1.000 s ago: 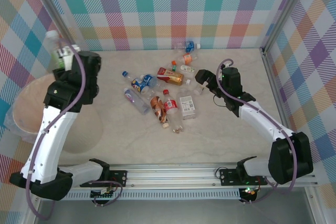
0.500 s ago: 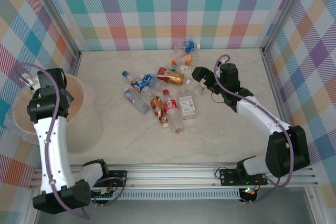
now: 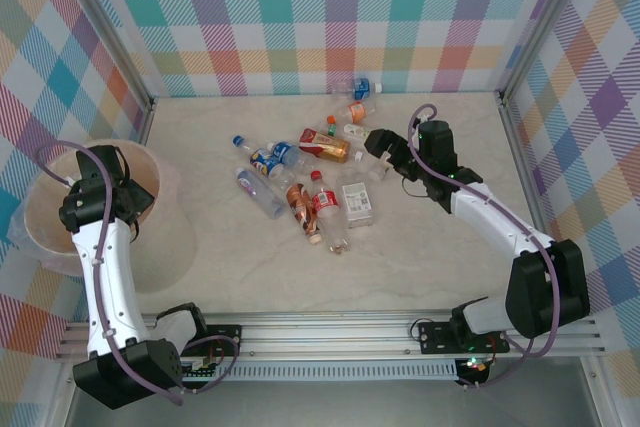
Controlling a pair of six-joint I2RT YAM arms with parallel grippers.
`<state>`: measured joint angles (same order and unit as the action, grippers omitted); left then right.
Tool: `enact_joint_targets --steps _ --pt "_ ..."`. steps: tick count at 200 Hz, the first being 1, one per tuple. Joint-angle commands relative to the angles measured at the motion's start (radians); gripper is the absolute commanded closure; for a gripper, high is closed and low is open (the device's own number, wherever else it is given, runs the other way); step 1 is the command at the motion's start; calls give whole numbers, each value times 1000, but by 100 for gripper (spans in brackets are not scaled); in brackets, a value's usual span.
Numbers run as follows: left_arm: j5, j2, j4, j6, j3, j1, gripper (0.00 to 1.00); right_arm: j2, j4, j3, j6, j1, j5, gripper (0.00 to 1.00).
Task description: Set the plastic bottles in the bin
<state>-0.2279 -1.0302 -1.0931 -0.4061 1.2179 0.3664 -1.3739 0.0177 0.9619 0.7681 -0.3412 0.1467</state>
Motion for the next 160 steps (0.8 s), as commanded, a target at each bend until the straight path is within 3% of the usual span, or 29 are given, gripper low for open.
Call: enact_joint_targets --steps 1,53,99,160 --pt "38 -8 30 -23 -11 23 34 22 19 11 -30 1 -11 0" --pt "19 -12 25 -18 7 22 22 55 42 0 -53 1 -62 0" --pt "24 2 4 0 56 23 17 61 56 -2 -49 1 -90 0" --pt "272 80 43 48 147 8 14 62 176 -18 15 2 -245 0"
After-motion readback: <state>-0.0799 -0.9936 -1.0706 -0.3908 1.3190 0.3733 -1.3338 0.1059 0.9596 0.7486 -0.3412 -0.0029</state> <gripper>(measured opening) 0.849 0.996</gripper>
